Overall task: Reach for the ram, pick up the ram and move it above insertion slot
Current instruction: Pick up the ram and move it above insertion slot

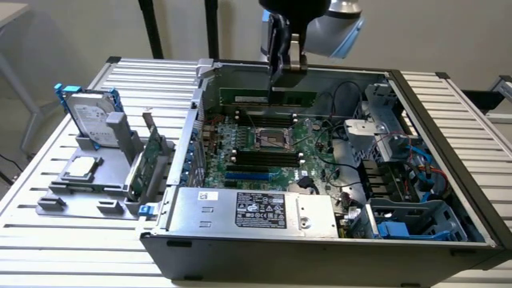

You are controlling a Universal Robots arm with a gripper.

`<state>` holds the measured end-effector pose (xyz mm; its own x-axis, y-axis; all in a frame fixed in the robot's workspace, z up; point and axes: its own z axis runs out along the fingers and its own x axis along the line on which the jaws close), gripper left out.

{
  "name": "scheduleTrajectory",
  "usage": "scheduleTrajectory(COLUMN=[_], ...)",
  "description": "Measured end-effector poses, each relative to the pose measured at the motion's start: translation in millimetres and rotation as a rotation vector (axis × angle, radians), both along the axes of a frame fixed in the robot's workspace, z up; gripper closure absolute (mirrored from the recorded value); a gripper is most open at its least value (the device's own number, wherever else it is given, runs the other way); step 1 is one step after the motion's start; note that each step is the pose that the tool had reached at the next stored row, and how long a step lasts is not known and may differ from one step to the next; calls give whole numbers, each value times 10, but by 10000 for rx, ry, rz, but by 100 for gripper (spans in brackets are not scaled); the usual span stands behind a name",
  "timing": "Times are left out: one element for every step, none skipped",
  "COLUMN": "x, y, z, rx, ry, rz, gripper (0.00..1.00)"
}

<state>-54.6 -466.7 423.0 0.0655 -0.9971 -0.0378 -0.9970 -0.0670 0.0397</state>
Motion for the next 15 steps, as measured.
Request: scheduleTrajectory(x=[22, 40, 56, 71, 84, 96, 108, 116, 125, 133, 141, 150, 161, 174, 189], y=[3, 7, 12, 19, 29, 40, 55, 76, 100, 124, 148, 168, 179, 184, 185], z=[-19, -36, -53, -71, -88, -105, -124, -141, -158, -174, -191, -206, -221, -235, -249], rx=[1, 0, -2, -1, 0, -1, -1, 0, 0, 0, 0, -1, -1, 0, 0], ry=[0, 1, 2, 2, 2, 2, 2, 2, 2, 2, 2, 2, 2, 2, 2], rz=[-27, -51, -69, -82, -91, -97, -101, -102, -103, -102, -102, -102, -109, -130, -174], gripper=[86, 86, 86, 86, 86, 86, 86, 86, 86, 86, 86, 86, 86, 86, 86])
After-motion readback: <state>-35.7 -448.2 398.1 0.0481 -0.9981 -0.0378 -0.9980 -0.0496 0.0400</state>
